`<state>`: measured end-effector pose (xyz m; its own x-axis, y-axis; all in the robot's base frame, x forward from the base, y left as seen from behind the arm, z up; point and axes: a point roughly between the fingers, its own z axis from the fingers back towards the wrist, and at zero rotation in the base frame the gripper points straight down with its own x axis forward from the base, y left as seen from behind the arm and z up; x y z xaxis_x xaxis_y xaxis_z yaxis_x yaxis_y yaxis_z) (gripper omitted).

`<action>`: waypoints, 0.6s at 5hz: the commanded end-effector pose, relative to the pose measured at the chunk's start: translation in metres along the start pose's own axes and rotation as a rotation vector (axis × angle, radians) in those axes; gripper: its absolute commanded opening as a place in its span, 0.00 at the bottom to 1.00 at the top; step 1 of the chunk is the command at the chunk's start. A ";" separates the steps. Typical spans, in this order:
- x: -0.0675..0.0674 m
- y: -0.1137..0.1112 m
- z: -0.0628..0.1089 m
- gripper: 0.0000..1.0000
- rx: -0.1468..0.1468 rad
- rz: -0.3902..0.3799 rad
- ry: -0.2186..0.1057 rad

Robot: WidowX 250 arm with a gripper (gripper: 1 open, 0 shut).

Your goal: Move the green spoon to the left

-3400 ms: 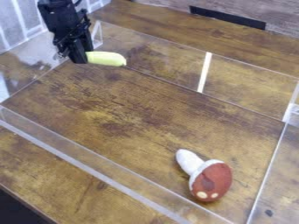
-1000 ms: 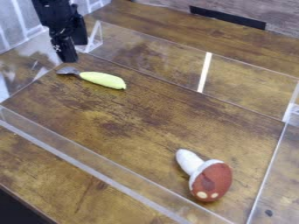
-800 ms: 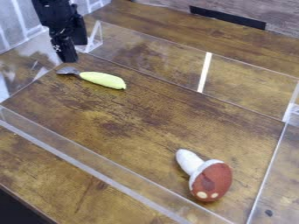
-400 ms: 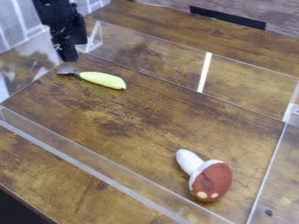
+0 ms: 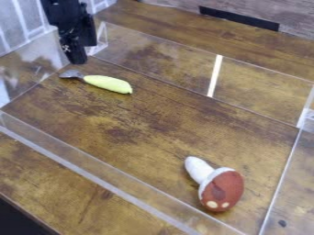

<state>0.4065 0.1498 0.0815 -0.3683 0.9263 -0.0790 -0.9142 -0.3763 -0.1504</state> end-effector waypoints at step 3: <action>-0.009 -0.011 0.040 1.00 -0.082 0.004 0.017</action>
<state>0.4062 0.1473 0.0858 -0.3890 0.9162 -0.0960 -0.9072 -0.3991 -0.1332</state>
